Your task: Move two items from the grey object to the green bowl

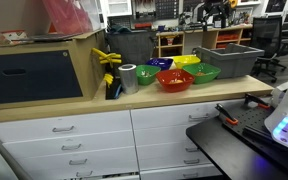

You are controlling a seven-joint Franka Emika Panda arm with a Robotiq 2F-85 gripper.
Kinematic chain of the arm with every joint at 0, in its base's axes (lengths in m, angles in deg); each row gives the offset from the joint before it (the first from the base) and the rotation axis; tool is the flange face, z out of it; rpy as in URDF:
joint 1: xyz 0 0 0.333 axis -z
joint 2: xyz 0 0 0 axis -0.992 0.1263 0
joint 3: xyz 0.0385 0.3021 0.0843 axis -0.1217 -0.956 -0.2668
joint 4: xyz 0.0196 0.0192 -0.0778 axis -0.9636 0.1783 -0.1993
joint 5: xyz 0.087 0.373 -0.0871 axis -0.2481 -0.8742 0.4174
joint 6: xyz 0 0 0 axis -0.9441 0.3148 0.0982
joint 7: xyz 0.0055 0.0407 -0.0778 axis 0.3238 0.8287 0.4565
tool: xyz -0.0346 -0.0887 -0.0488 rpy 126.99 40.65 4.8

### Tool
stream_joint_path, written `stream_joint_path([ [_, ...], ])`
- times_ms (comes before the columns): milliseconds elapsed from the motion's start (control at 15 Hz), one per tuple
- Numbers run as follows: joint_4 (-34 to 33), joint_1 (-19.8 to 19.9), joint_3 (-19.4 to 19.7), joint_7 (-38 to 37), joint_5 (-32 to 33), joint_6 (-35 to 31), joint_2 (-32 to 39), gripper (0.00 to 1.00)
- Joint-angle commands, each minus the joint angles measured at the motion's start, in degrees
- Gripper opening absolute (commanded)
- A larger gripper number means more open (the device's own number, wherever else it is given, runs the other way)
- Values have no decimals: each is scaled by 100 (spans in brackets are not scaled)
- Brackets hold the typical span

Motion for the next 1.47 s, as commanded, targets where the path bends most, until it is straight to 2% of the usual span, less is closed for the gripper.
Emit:
stream_joint_path([
  [0,-292,205,158,141,300,-815,482,100],
  [333,-733,470,450,-25,453,-2028,1339,100],
  [667,-1344,625,664,-320,468,-2825,2245,100],
  [933,-1836,688,889,-580,437,-3098,2818,100],
  [1400,-2751,802,1343,-1184,395,-3159,3597,100],
])
